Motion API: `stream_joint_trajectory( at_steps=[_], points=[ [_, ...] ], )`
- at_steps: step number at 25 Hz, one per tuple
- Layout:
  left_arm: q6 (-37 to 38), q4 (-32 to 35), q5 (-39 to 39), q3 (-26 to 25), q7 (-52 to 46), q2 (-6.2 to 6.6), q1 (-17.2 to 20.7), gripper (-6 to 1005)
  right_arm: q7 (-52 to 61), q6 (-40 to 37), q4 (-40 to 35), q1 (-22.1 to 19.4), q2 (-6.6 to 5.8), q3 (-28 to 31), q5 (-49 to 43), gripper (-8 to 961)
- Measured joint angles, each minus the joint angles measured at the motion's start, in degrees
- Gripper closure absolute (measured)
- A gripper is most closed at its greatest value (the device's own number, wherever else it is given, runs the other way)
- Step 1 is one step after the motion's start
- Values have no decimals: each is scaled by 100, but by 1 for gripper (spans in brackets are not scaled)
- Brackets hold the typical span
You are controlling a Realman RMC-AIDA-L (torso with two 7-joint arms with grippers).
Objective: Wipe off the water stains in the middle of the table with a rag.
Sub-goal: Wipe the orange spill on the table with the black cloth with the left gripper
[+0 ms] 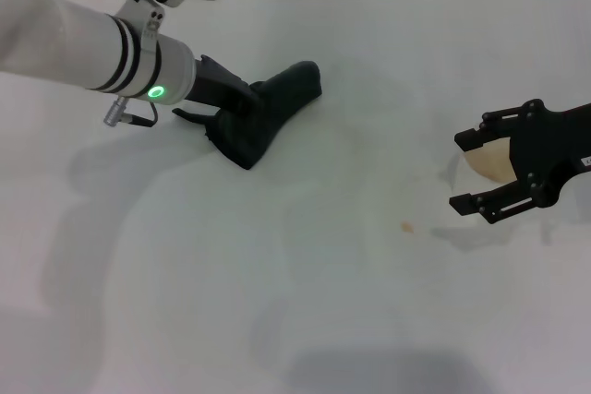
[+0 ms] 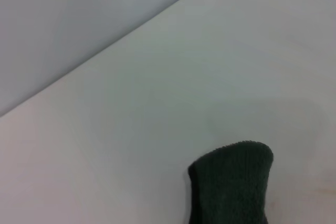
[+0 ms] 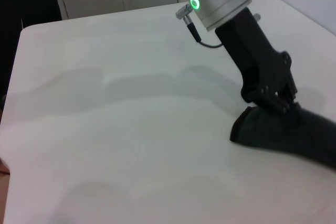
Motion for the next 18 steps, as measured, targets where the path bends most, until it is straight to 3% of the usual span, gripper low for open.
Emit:
stream_joint_trajectory(
  at_steps=[6,10,13,18],
  points=[
    [210,-13,-93,176,304,-36,-20,904,-5,1,10,31,0,-37,0,113],
    [431,-16,-586,855,571,-42,-52,903,6,14,-11,30,0,-99,1,113],
    [813,-11,-942,1227,920,-39,-99,902,9,16,-32,11,0,-70,2,113],
    [1685,47,-1226,1308,1624,-41,-108,901,16,17,-47,6,-8,-21,5,113]
  ],
)
